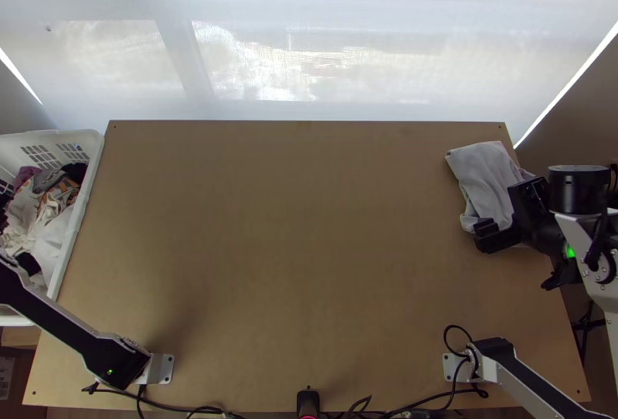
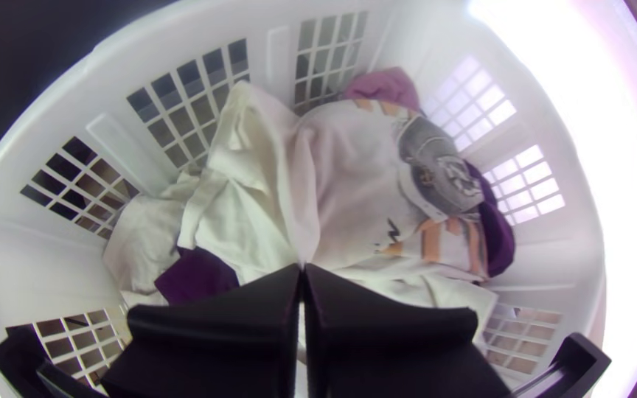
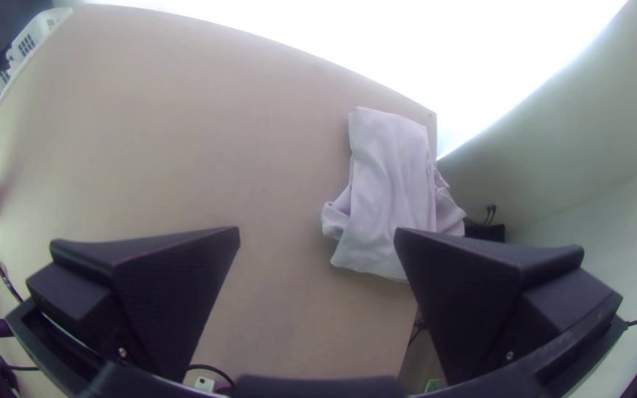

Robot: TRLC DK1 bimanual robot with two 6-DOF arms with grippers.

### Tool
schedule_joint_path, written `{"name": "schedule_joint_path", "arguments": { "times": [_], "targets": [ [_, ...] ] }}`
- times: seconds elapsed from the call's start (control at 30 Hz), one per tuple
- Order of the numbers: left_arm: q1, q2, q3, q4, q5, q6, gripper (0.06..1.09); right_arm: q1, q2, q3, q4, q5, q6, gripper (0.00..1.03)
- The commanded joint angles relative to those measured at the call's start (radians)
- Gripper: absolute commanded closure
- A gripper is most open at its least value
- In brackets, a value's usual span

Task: Fold the t-shirt

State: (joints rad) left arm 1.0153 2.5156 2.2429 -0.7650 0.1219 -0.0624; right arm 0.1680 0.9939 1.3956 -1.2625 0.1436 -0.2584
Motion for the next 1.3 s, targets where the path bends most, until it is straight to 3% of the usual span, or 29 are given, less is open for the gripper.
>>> {"name": "schedule_joint_path", "arguments": {
  "times": [0.0,0.27,0.6,0.83,1.07,1.27],
  "targets": [
    [-0.007,-0.198,-0.023,-0.103,0.140,-0.051,1.05,0.002,-0.034,-0.001,0.002,-0.001,0.001,0.05],
    [-0.018,-0.503,-0.025,-0.189,0.245,-0.132,1.05,0.013,-0.074,0.025,0.002,-0.002,0.005,0.05],
    [-0.129,-0.906,-0.025,-0.214,0.403,-0.060,1.05,0.047,-0.072,0.109,0.009,-0.001,-0.030,0.05],
    [-0.279,-1.109,-0.023,-0.168,0.417,-0.037,1.05,0.053,-0.035,0.166,0.031,-0.001,-0.068,0.05],
    [-0.494,-1.196,0.026,-0.042,0.401,-0.231,1.05,0.062,-0.032,0.161,0.045,-0.001,-0.062,0.05],
    [-0.870,-1.219,0.040,-0.065,0.364,-0.261,1.05,0.062,-0.035,0.151,0.051,-0.001,-0.059,0.05]
  ]
}}
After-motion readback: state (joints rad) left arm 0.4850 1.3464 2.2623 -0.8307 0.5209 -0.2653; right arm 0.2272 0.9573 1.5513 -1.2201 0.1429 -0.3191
